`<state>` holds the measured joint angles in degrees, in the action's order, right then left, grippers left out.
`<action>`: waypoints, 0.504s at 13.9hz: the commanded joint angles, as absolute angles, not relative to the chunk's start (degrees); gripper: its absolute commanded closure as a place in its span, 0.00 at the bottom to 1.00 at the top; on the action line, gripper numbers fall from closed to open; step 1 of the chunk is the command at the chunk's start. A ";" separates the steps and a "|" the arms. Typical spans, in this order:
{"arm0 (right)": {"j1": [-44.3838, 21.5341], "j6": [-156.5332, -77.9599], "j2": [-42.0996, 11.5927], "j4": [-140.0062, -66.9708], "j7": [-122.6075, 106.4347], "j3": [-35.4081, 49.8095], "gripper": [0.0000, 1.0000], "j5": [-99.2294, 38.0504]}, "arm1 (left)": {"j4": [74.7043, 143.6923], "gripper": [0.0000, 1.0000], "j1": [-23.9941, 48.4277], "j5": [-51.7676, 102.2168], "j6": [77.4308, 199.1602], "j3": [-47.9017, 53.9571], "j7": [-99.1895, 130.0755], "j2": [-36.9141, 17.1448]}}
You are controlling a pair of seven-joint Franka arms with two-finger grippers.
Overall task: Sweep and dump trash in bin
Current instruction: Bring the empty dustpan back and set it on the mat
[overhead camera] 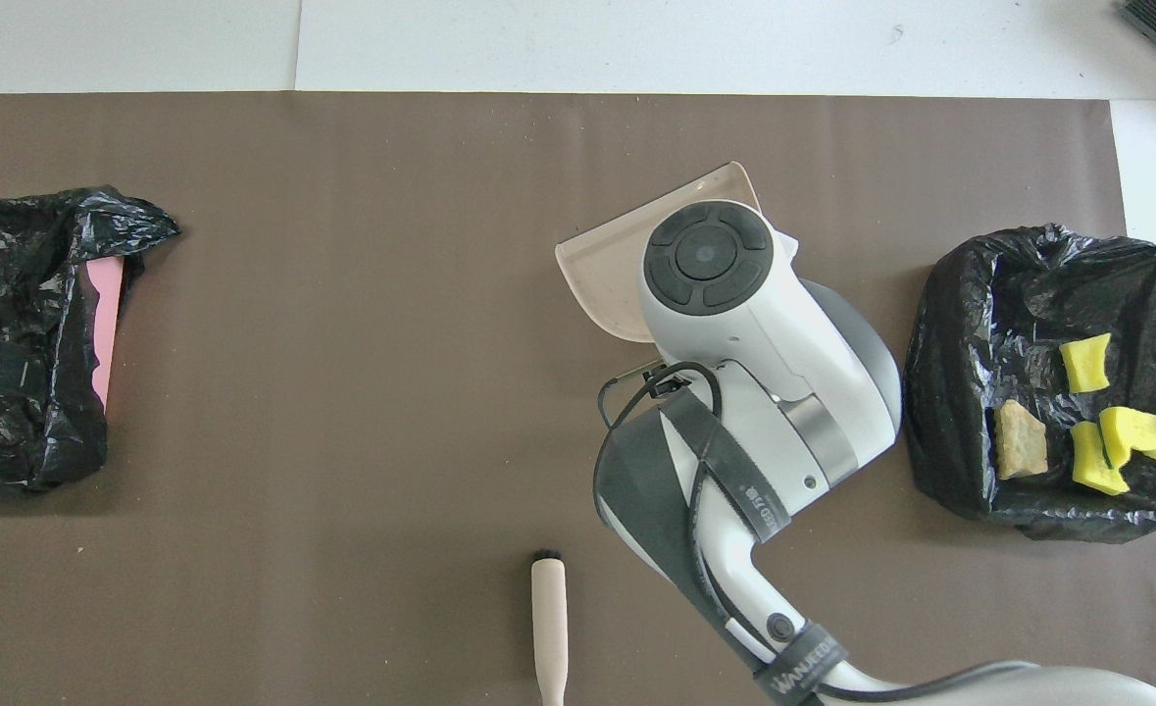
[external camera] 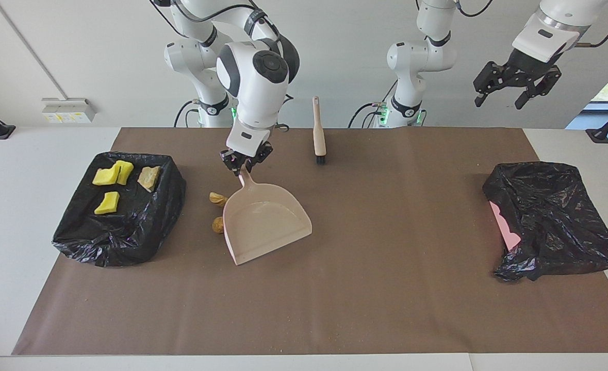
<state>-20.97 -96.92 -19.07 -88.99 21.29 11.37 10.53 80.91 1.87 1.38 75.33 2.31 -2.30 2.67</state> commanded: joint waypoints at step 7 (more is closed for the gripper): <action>-25.66 -106.26 -30.76 -80.42 38.06 11.34 1.00 2.38 | 82.27 0.00 0.97 0.35 76.11 2.02 -2.55 3.87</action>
